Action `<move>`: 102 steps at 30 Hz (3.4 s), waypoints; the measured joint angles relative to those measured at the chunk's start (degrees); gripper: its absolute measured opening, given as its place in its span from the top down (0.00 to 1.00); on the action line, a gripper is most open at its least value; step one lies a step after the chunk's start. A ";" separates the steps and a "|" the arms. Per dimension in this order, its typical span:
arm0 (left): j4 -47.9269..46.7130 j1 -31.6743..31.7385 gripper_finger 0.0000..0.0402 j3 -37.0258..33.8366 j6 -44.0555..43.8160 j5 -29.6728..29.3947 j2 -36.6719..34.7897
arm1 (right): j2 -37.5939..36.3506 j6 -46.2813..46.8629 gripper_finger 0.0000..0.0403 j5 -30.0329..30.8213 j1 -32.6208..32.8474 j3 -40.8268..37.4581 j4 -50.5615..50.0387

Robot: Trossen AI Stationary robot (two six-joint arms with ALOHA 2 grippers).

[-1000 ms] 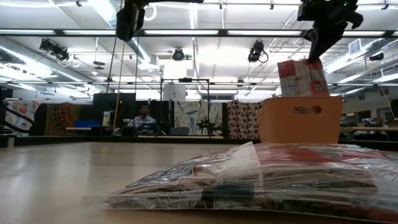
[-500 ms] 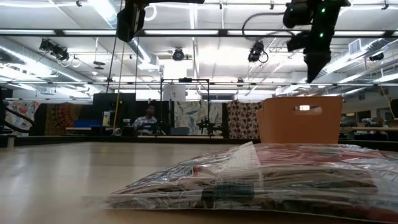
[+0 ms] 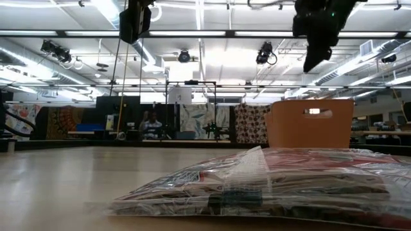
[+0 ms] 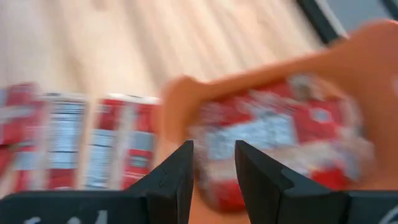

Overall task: Sort popcorn bags into baskets
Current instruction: Put the red popcorn bag into the orange bin

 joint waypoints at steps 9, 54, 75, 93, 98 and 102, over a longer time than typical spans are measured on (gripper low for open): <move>-2.40 0.36 0.97 0.00 0.09 0.01 0.11 | -1.83 7.97 0.70 -4.90 15.29 0.00 2.42; -7.46 0.40 0.73 0.00 -4.20 -1.04 0.19 | 4.57 31.45 0.31 15.10 55.74 -27.65 12.39; -7.54 0.61 0.73 0.00 -4.19 -0.97 0.21 | 11.00 16.16 0.46 22.00 59.87 -31.56 24.95; -7.52 0.61 0.73 0.00 -4.57 -0.93 0.21 | 22.06 14.69 0.48 30.24 59.82 -25.26 25.70; -7.56 0.66 0.73 0.02 -4.58 1.18 0.23 | 22.25 12.55 0.50 30.98 59.80 -24.83 27.43; -7.65 0.61 0.73 0.02 -4.57 1.52 0.23 | 23.87 10.26 0.51 30.88 59.76 -24.90 27.74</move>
